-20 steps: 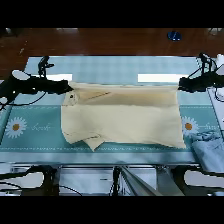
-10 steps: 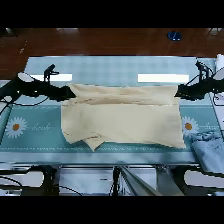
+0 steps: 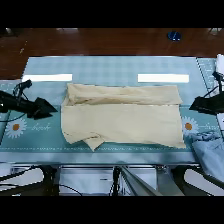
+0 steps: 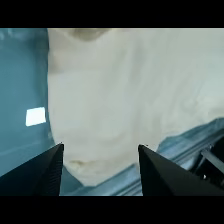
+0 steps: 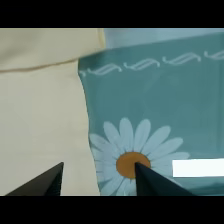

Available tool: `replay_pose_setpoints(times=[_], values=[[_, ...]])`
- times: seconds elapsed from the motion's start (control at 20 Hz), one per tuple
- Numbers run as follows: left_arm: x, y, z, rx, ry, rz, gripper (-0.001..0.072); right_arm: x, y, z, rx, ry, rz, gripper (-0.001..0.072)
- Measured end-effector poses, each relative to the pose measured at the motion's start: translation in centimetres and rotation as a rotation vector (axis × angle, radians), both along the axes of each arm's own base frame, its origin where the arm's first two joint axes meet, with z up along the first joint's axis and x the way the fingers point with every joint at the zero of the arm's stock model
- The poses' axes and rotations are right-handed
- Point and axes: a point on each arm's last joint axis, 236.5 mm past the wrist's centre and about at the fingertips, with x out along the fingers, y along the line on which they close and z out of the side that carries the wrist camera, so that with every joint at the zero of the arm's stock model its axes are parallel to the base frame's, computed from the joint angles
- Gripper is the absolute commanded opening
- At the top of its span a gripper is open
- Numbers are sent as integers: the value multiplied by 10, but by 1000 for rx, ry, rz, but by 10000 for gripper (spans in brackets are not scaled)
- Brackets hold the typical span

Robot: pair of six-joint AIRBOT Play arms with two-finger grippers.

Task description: Fold the shirts.

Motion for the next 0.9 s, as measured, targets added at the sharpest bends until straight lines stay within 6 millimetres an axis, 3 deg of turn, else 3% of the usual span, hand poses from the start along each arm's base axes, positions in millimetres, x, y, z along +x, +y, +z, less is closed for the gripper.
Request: replay_pose_setpoints(times=[0.15, 0.35, 0.6, 0.9], values=[[-40, -15, -12, -70, 107, -14, 556, -16, 4, -6, 53, 9, -30, 515], [-70, -25, -25, -82, 196, -34, 556, -18, 14, -5, 109, -10, -46, 515], [-80, -28, -37, -36, 241, -47, 556, -22, 22, 2, 139, -20, -47, 515], [-76, -53, -53, 57, 219, -126, 534, -25, 27, 13, 140, -38, -41, 515]])
